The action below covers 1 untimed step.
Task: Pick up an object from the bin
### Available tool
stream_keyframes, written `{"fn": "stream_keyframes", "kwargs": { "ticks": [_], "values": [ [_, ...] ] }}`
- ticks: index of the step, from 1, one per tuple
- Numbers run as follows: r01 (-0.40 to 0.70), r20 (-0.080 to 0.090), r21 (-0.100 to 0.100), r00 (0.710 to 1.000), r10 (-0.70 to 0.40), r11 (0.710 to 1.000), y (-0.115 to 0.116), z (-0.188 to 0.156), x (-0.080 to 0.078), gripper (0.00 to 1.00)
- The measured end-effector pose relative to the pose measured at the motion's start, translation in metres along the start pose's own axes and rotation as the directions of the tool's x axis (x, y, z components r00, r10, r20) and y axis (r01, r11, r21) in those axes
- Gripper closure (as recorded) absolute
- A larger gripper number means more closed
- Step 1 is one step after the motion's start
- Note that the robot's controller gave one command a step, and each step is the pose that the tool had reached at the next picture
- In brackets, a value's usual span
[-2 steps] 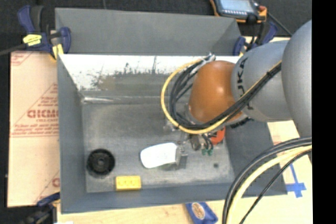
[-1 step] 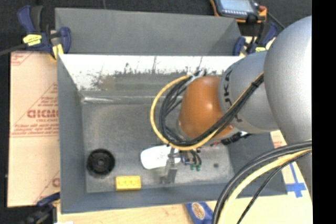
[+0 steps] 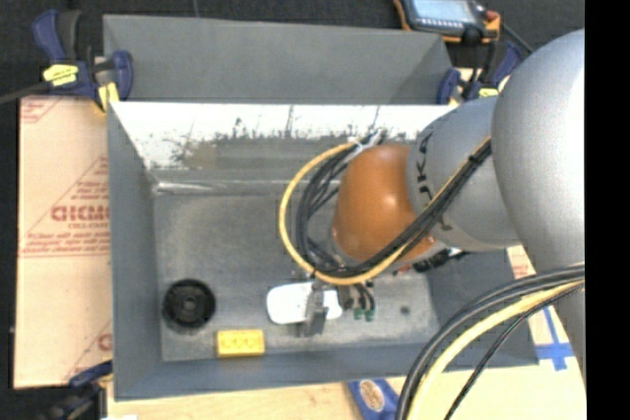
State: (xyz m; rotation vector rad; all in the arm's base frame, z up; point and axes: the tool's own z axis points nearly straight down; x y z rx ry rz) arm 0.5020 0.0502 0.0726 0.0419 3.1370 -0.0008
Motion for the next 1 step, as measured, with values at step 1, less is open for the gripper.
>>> {"fn": "stream_keyframes", "kwargs": {
  "ticks": [1],
  "values": [
    [0.021,0.002,0.000,1.000,-0.021,1.000,-0.0018,0.0013,-0.0101,1.00]
  ]
}}
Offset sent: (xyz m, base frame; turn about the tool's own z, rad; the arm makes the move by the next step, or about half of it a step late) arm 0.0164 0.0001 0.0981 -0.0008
